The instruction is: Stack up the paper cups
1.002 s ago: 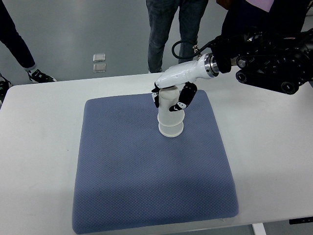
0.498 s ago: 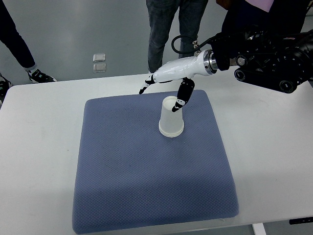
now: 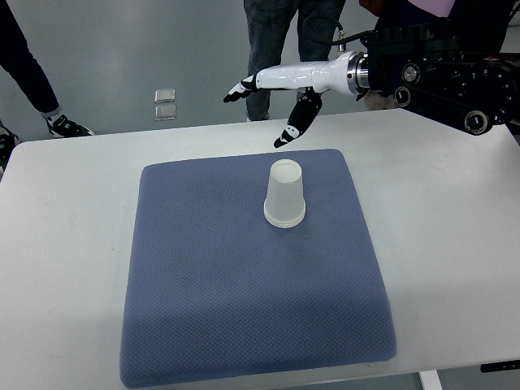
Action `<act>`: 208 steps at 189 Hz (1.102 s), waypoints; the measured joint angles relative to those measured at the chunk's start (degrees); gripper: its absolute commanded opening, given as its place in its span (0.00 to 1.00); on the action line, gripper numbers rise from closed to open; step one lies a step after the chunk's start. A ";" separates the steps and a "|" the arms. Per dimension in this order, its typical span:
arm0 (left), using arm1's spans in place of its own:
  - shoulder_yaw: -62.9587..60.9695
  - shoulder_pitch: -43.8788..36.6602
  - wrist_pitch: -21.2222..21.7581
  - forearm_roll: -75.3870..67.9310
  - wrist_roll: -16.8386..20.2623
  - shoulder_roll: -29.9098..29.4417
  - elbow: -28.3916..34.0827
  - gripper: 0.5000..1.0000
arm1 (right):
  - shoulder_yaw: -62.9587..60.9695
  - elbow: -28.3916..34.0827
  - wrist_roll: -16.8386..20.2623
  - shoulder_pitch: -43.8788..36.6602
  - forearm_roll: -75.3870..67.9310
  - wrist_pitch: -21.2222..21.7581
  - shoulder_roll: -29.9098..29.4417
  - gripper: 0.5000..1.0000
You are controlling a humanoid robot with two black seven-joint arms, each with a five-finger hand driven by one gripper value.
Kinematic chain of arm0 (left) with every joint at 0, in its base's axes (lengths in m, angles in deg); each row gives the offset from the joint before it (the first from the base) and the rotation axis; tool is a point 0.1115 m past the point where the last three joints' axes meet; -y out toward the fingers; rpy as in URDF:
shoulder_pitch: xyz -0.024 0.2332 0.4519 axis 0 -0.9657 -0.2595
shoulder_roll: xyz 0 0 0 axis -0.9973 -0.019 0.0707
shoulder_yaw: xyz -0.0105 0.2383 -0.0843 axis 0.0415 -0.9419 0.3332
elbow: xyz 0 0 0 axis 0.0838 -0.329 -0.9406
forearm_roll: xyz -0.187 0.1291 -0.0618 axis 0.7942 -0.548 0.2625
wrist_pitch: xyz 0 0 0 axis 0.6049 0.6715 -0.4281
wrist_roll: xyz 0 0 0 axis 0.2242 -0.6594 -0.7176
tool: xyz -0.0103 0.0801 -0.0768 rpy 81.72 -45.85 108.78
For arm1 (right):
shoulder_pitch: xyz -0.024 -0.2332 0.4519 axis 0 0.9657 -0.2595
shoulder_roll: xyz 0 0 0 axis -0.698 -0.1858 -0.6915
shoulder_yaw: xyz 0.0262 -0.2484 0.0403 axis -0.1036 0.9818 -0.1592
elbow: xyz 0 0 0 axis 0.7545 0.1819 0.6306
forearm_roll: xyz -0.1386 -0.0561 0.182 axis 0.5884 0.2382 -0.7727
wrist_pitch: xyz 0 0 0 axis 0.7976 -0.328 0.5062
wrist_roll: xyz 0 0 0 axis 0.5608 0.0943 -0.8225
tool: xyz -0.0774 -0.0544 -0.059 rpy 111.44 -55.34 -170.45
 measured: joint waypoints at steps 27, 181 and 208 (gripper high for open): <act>0.00 0.01 0.00 0.00 0.00 0.00 0.00 1.00 | -4.01 -7.08 1.60 3.32 -13.71 -0.28 -2.89 0.81; 0.00 0.00 0.00 0.00 0.00 0.00 0.00 1.00 | -9.20 -12.36 8.41 12.81 -82.78 -25.74 -8.62 0.81; 0.00 0.01 0.00 0.00 0.00 0.00 0.00 1.00 | -11.52 -12.35 8.23 15.46 -83.95 -22.54 -9.51 0.81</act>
